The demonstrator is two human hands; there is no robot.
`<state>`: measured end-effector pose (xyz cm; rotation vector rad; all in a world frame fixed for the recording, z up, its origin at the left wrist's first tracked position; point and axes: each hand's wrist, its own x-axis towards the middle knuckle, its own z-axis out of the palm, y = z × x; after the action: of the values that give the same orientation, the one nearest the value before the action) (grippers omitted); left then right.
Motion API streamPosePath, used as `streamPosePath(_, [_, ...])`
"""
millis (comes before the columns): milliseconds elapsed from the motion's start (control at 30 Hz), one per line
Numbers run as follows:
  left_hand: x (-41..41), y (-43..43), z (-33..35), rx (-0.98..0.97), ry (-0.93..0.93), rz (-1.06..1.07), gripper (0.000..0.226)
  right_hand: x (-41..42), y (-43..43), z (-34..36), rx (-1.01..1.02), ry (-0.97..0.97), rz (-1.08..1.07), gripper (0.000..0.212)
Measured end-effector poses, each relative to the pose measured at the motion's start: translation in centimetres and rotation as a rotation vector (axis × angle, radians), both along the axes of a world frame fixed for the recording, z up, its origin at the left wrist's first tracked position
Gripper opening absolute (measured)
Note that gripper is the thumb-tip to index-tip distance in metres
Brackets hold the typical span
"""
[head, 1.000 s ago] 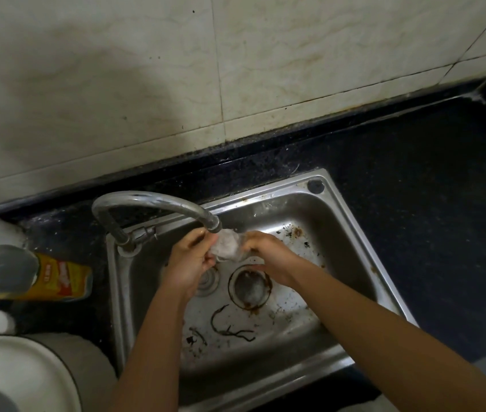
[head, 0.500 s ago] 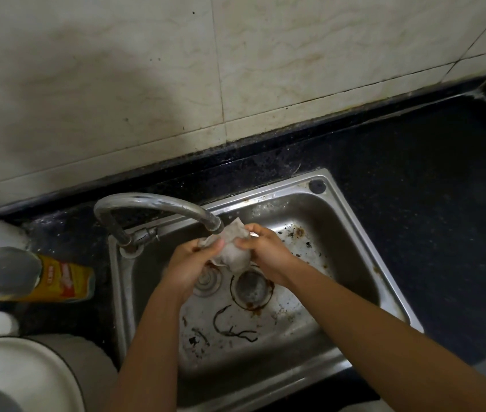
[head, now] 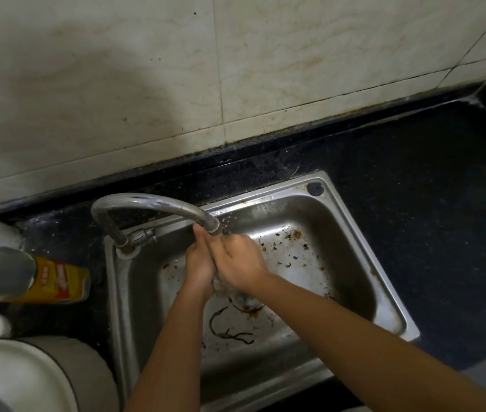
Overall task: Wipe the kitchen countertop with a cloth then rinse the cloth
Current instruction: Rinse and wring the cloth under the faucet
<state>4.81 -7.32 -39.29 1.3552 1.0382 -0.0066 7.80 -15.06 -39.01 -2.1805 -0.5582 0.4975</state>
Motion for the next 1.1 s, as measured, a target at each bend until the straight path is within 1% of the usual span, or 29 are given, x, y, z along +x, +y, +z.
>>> streamPosePath(33, [0.1,-0.1,-0.1,0.004,0.014,-0.005,0.045,0.0,0.0,-0.1,-0.042,-0.065,0.022,0.053])
streamPosePath(100, [0.2,-0.1,0.4,-0.071,0.032,-0.002,0.038,0.4,0.0,-0.5,-0.127,-0.127,0.046,0.054])
streamPosePath(167, [0.5,-0.2,0.9,-0.103,0.057,-0.016,0.033,1.2,-0.4,-0.7,-0.192,-0.071,-0.029,0.057])
streamPosePath(233, [0.7,-0.4,1.5,-0.081,0.091,-0.013,0.033,1.7,-0.5,-1.0,-0.219,0.031,-0.137,0.057])
streamPosePath(267, [0.7,-0.5,1.6,-0.065,0.087,-0.010,0.034,1.7,-0.4,-0.9,-0.223,0.041,-0.143,0.056])
streamPosePath(367, [0.5,-0.4,1.4,-0.066,0.082,-0.031,0.030,0.7,-0.3,-0.7,-0.203,-0.043,0.008,0.053])
streamPosePath(433, [0.4,-0.1,1.4,-0.106,0.111,-0.058,0.030,0.6,-0.5,-0.8,-0.195,-0.036,0.019,0.052])
streamPosePath(500, [0.4,-0.1,1.6,-0.144,0.124,-0.085,0.035,1.7,-0.3,-0.9,-0.189,0.096,-0.092,0.053])
streamPosePath(567, [0.2,0.0,1.8,-0.202,0.090,-0.063,0.040,3.0,0.1,-0.6,-0.162,0.276,-0.221,0.051])
streamPosePath(633, [-0.3,0.7,1.9,-0.324,0.029,-0.028,0.042,4.1,0.7,-0.5,-0.060,0.489,-0.342,0.051])
streamPosePath(700, [-1.1,1.7,1.7,-0.409,-0.027,-0.056,0.036,4.8,0.9,-0.5,0.096,0.699,-0.421,0.057])
streamPosePath(733, [-1.5,2.0,1.6,-0.431,-0.045,-0.078,0.035,4.9,0.8,-0.6,0.181,0.787,-0.431,0.057])
streamPosePath(767, [-1.9,2.4,1.1,-0.415,-0.058,-0.108,0.038,4.9,0.6,-0.6,0.262,0.861,-0.427,0.055])
streamPosePath(833, [-2.2,2.6,0.7,-0.357,-0.077,-0.120,0.039,4.8,0.1,-0.9,0.379,0.948,-0.366,0.038])
streamPosePath(900, [-2.2,2.4,0.7,-0.297,-0.082,-0.068,0.037,4.3,-0.2,-1.2,0.424,0.923,-0.313,0.016])
streamPosePath(933, [-2.0,2.2,0.7,-0.279,-0.084,-0.034,0.037,4.0,-0.2,-1.2,0.405,0.860,-0.301,0.009])
streamPosePath(967, [-1.7,2.0,0.7,-0.252,-0.078,-0.006,0.038,3.7,-0.3,-1.2,0.362,0.754,-0.281,0.007])
streamPosePath(1067, [-0.8,1.3,0.8,-0.171,-0.038,0.099,0.042,2.9,-0.6,-1.2,0.132,0.271,-0.113,0.019])
streamPosePath(1100, [-0.5,1.1,0.8,-0.173,-0.043,0.124,0.044,2.5,-0.6,-1.2,0.090,0.163,-0.062,0.021])
